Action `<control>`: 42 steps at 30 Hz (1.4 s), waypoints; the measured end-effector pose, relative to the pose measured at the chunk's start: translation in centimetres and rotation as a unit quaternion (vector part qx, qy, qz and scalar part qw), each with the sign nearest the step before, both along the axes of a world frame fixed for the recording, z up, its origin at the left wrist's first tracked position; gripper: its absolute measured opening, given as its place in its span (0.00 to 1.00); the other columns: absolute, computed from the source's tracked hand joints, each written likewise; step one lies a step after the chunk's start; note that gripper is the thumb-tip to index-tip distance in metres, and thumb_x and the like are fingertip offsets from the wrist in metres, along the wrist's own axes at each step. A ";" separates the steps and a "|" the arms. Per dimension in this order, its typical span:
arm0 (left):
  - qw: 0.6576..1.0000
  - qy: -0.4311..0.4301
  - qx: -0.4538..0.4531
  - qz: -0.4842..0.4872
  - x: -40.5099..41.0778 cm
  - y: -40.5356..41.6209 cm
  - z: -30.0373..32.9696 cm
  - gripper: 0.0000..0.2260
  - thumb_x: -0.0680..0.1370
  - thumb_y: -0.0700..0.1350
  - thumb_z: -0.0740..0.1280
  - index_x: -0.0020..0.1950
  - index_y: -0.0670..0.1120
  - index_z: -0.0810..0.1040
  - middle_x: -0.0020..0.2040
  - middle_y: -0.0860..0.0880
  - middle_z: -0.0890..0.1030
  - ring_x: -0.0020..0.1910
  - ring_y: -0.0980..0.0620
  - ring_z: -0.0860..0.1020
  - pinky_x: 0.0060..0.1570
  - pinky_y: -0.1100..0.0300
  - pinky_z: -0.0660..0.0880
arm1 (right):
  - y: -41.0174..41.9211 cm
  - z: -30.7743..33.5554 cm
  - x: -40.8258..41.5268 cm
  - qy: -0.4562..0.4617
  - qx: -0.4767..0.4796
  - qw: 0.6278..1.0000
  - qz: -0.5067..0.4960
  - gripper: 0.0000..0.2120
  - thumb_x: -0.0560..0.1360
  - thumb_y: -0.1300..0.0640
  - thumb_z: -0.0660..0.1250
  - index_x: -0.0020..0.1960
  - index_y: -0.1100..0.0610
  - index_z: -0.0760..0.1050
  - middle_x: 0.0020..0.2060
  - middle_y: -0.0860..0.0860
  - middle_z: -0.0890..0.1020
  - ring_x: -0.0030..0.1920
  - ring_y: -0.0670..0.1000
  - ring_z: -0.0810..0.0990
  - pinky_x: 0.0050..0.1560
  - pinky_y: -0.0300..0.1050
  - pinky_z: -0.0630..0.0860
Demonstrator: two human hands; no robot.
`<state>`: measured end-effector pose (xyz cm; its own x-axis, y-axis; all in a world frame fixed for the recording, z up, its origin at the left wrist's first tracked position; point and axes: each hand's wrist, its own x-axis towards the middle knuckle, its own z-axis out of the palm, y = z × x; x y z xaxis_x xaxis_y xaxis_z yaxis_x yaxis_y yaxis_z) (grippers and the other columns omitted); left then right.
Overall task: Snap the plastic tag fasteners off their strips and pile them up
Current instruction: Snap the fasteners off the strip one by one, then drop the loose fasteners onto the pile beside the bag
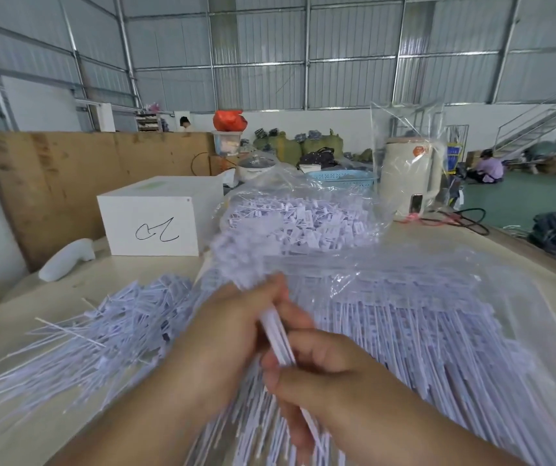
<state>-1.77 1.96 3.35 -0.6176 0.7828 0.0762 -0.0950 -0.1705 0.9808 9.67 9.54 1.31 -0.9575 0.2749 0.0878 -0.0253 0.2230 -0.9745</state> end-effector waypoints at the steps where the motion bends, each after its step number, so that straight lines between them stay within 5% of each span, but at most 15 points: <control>1: 0.999 -0.017 0.021 0.038 -1.2 -0.3 0.5 0.11 0.69 0.51 0.67 0.35 0.42 0.78 0.26 0.47 0.76 0.23 0.50 0.75 0.25 0.61 0.72 | 0.4 -0.1 0.2 -0.003 0.033 0.999 -0.022 0.06 0.76 0.56 0.70 0.41 0.47 0.79 0.30 0.44 0.80 0.31 0.41 0.78 0.38 0.37 0.75; 3: 0.986 0.046 0.000 0.158 -4.1 -1.1 1.2 0.11 0.77 0.47 0.66 0.36 0.44 0.73 0.21 0.51 0.69 0.19 0.53 0.66 0.21 0.64 0.65 | 1.2 -0.1 0.6 -0.005 0.160 0.983 -0.092 0.03 0.75 0.49 0.69 0.48 0.45 0.78 0.36 0.40 0.82 0.34 0.39 0.79 0.37 0.30 0.72; 6: 0.887 0.290 -0.171 0.315 -8.6 -2.4 1.1 0.15 0.78 0.53 0.66 0.37 0.44 0.70 0.22 0.52 0.72 0.20 0.54 0.68 0.25 0.61 0.64 | 2.5 0.3 1.1 -0.010 0.321 0.936 -0.146 0.08 0.77 0.46 0.64 0.55 0.45 0.75 0.45 0.41 0.81 0.44 0.39 0.79 0.44 0.32 0.75; 9: 0.812 0.363 -0.315 0.330 -11.3 -3.6 0.3 0.14 0.74 0.54 0.67 0.48 0.45 0.72 0.35 0.47 0.78 0.34 0.47 0.77 0.34 0.55 0.70 | 3.3 0.4 1.1 -0.025 0.427 0.889 -0.160 0.10 0.79 0.45 0.60 0.57 0.47 0.74 0.51 0.41 0.78 0.53 0.39 0.75 0.54 0.39 0.74; 13: 0.696 0.436 -0.501 0.274 -13.0 -4.2 -1.2 0.21 0.73 0.60 0.57 0.53 0.44 0.72 0.45 0.49 0.79 0.47 0.47 0.78 0.50 0.52 0.72 | 4.6 0.1 1.0 -0.023 0.481 0.859 -0.171 0.13 0.80 0.46 0.59 0.61 0.48 0.74 0.55 0.42 0.75 0.58 0.41 0.69 0.54 0.35 0.68; 18: 0.669 0.434 -0.493 0.347 -12.4 -4.3 -1.1 0.11 0.74 0.51 0.63 0.47 0.44 0.69 0.40 0.47 0.76 0.40 0.45 0.76 0.38 0.56 0.71 | 5.9 -0.1 1.0 -0.055 0.530 0.827 -0.178 0.12 0.80 0.48 0.58 0.58 0.51 0.74 0.53 0.44 0.75 0.59 0.45 0.68 0.58 0.37 0.68; 22: 0.647 0.465 -0.497 0.344 -11.5 -4.1 -1.0 0.20 0.73 0.60 0.63 0.54 0.46 0.67 0.49 0.47 0.75 0.52 0.43 0.74 0.45 0.53 0.72 | 6.9 0.3 1.2 -0.100 0.560 0.796 -0.205 0.12 0.80 0.53 0.55 0.38 0.52 0.66 0.38 0.45 0.69 0.48 0.49 0.68 0.57 0.41 0.68; 24: 0.645 0.491 -0.482 0.334 -10.6 -3.6 -0.9 0.25 0.72 0.60 0.64 0.62 0.47 0.67 0.57 0.46 0.74 0.57 0.43 0.72 0.48 0.52 0.70 | 7.3 0.5 1.5 -0.128 0.566 0.780 -0.234 0.12 0.80 0.54 0.54 0.38 0.52 0.63 0.38 0.46 0.68 0.48 0.49 0.68 0.57 0.41 0.68; 28: 0.692 0.567 -0.335 0.296 -7.8 -1.9 -1.0 0.24 0.72 0.51 0.68 0.67 0.48 0.70 0.62 0.47 0.73 0.60 0.43 0.71 0.56 0.49 0.71 | 7.8 0.8 1.8 -0.205 0.565 0.750 -0.275 0.03 0.78 0.56 0.54 0.48 0.51 0.66 0.51 0.48 0.77 0.59 0.52 0.71 0.65 0.45 0.66; 32: 0.754 0.620 -0.133 0.170 -3.8 -0.9 -1.4 0.14 0.73 0.54 0.65 0.56 0.53 0.77 0.49 0.58 0.76 0.48 0.59 0.74 0.48 0.59 0.73 | 7.8 1.0 1.7 -0.274 0.560 0.735 -0.267 0.19 0.74 0.59 0.55 0.64 0.52 0.68 0.63 0.49 0.74 0.66 0.55 0.68 0.69 0.50 0.64; 35: 0.735 0.662 -0.135 0.058 -2.5 -0.1 -2.8 0.14 0.73 0.62 0.60 0.53 0.57 0.76 0.43 0.61 0.73 0.46 0.63 0.72 0.42 0.69 0.69 | 8.0 1.2 1.7 -0.288 0.559 0.725 -0.281 0.25 0.74 0.62 0.53 0.70 0.51 0.64 0.66 0.49 0.73 0.68 0.56 0.66 0.72 0.53 0.61; 37: 0.713 0.685 -0.135 0.063 -2.8 0.2 -3.5 0.10 0.76 0.57 0.62 0.53 0.56 0.77 0.44 0.60 0.73 0.47 0.61 0.71 0.43 0.68 0.68 | 8.2 1.2 1.9 -0.299 0.562 0.714 -0.290 0.26 0.75 0.62 0.53 0.73 0.52 0.62 0.67 0.50 0.73 0.69 0.56 0.65 0.74 0.54 0.58; 42: 0.739 0.635 -0.169 0.147 -3.8 0.1 -3.4 0.05 0.75 0.45 0.63 0.48 0.54 0.76 0.37 0.58 0.74 0.38 0.57 0.74 0.33 0.64 0.68 | 8.0 1.5 1.8 -0.316 0.567 0.703 -0.291 0.25 0.76 0.62 0.53 0.73 0.56 0.60 0.63 0.54 0.73 0.66 0.56 0.67 0.70 0.51 0.64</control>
